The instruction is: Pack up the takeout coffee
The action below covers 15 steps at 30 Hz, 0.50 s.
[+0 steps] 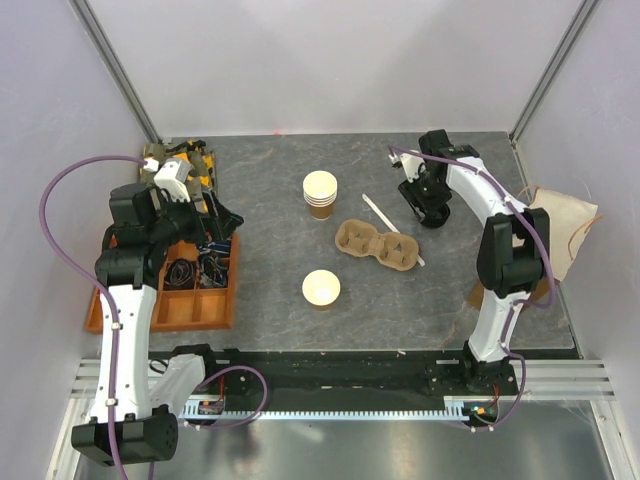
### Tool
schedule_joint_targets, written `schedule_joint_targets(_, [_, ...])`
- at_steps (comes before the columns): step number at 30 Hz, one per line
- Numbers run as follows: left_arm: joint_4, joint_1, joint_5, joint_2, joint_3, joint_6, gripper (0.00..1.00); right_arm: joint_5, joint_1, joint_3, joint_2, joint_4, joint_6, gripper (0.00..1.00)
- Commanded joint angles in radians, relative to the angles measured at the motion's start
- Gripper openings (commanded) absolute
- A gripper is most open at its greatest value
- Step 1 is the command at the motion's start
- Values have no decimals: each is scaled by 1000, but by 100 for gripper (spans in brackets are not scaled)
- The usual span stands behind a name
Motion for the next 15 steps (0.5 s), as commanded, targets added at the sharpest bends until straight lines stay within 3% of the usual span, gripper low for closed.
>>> schedule_joint_targets(1, [19,4,36,9,24,17,100,-25,-12,43,26,11,-32,55])
schedule_joint_targets(15, [31,4,93,17,4,13,100,-37,-52,69,106,35,-63,53])
